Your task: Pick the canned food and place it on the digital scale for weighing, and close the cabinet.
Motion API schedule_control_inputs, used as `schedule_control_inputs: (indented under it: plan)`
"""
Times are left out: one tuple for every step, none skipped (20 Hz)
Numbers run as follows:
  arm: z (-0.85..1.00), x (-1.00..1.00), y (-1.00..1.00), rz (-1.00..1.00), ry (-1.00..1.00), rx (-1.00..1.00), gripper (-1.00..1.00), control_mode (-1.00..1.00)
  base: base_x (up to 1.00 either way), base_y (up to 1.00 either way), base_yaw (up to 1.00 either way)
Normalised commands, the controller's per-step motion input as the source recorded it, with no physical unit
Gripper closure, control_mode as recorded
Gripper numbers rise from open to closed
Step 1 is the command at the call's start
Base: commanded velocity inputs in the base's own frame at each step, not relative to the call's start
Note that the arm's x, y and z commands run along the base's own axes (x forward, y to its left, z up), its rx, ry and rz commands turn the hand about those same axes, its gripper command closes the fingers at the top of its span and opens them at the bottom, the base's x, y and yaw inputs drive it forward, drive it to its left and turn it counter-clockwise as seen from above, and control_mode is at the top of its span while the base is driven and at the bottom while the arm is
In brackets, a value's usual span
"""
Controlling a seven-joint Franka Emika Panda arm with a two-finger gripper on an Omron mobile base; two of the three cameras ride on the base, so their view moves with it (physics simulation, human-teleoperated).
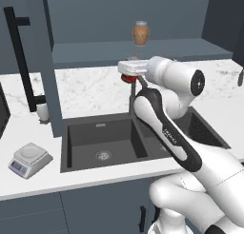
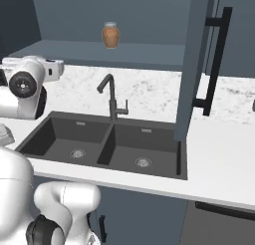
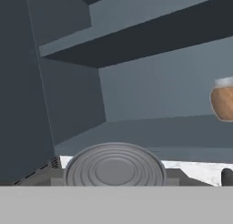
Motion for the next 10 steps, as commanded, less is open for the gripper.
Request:
schedule_control_inputs:
  plan:
    - [-0.49,-0.15,0.34,0.28,0.17,0.0,1.0,-1.0,0.0,0.0,0.0]
    - [-0.41,0.0,0.37,0.33,0.26,-0.01,1.0,-1.0,0.0,0.0,0.0]
    - [-0.36,-0.02,0.35,0.35,0.23,-0.01,1.0,-1.0,0.0,0.0,0.0]
    - [-0.3,0.0,0.28,0.36,0.24,0.0,1.0,-1.0,0.0,0.0,0.0]
    - [-0.25,-0.07,0.17,0.38,0.16,-0.01,1.0,-1.0,0.0,0.0,0.0]
    - [-0.27,0.0,0.19,0.39,0.15,-0.01,1.0,-1.0,0.0,0.0,0.0]
    - [-0.26,0.0,0.26,0.38,0.14,-0.05,1.0,-1.0,0.0,0.0,0.0]
    - [-0.26,0.0,0.34,0.34,0.09,-0.06,1.0,-1.0,0.0,0.0,0.0]
    - [-0.28,0.0,0.39,0.29,0.04,-0.05,1.0,-1.0,0.0,0.0,0.0]
    - [-0.34,0.0,0.49,0.26,0.0,-0.06,1.0,-1.0,0.0,0.0,0.0]
